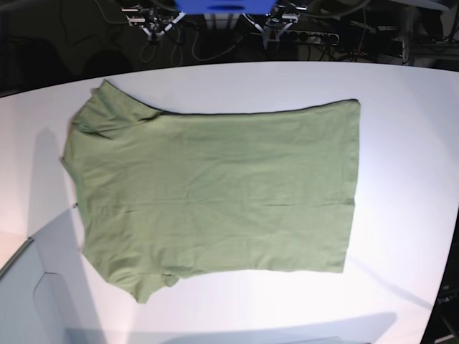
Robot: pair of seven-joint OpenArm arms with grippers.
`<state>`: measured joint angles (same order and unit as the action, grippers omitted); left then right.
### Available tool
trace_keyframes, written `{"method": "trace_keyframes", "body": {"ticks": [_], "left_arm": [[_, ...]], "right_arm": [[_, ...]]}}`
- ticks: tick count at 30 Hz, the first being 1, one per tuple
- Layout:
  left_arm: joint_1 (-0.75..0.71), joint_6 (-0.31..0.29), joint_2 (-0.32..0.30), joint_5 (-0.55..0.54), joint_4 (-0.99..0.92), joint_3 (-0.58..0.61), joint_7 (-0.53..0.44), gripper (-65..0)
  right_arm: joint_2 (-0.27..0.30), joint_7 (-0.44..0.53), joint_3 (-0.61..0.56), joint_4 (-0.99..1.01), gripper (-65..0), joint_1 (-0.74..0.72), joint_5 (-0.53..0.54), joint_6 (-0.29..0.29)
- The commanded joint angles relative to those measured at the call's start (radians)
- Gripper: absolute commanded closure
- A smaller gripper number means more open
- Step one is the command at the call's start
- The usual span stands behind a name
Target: Fold the T-shirt properly
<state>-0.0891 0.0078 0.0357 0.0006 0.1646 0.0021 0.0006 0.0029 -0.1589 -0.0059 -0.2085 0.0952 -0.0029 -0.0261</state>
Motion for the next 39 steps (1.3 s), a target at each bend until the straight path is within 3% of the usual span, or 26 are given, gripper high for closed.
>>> {"method": "trace_keyframes", "body": {"ticks": [1,39], "left_arm": [[-0.007,-0.006,0.005,0.002,0.003,0.002,-0.001,0.0],[-0.076,-0.006,0.005,0.003,0.092,0.003,0.005,0.0]], "right_arm": [[0.003,-0.008,0.001,-0.001,-0.2,0.005,0.001,0.024],[0.019,-0.008,0.001,-0.002,-0.1,0.019,0.001,0.024]]}}
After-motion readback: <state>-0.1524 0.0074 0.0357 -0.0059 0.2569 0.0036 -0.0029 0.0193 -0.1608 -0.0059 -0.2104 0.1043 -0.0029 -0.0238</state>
